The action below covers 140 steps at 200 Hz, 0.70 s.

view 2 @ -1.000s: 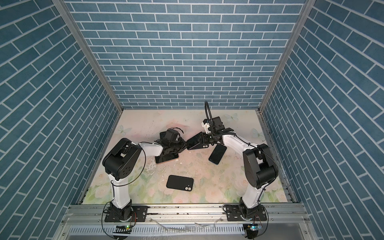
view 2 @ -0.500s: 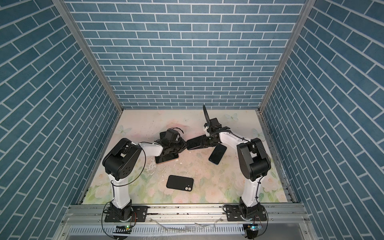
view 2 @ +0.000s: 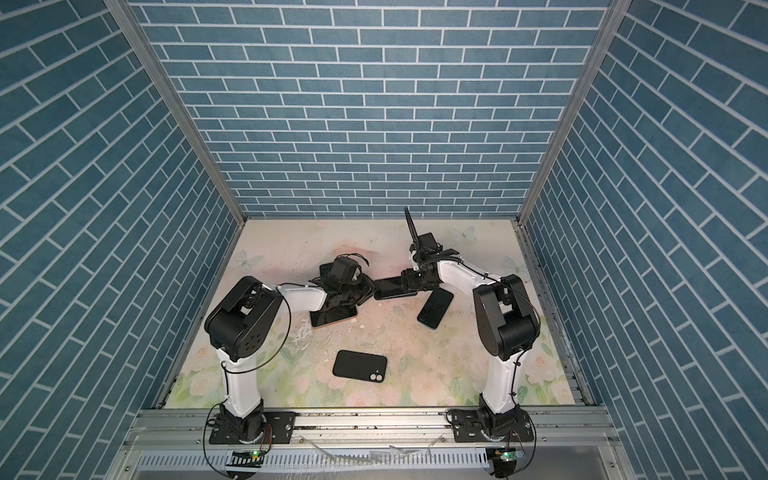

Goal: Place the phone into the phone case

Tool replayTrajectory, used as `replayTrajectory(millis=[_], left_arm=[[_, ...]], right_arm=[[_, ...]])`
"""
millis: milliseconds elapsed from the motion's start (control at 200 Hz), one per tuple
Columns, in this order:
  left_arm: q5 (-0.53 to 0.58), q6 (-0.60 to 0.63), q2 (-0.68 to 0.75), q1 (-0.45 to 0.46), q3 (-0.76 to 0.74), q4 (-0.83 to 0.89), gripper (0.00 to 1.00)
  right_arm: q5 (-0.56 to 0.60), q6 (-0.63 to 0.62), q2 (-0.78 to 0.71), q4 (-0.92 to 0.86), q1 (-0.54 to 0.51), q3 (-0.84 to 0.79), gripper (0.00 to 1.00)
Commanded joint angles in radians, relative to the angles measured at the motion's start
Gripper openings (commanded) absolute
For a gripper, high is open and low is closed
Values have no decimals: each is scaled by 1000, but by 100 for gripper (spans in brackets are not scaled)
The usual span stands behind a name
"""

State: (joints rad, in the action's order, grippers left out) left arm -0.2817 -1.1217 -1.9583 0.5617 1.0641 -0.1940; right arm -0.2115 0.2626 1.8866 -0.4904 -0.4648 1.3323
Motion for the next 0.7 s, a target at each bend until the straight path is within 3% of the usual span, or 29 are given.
replayTrajectory(millis=[0,315,695], left_arm=[[65,83,30,-2,14,134,44],[141,224,19,-6,98,261,45],[168,276,-72,-6,205,323,46]], right_arm=[[68,-54,-41,-29,-4,28,70],[13,-50,19,45,40,43,66],[-38,-17,165,71,43,121,65]])
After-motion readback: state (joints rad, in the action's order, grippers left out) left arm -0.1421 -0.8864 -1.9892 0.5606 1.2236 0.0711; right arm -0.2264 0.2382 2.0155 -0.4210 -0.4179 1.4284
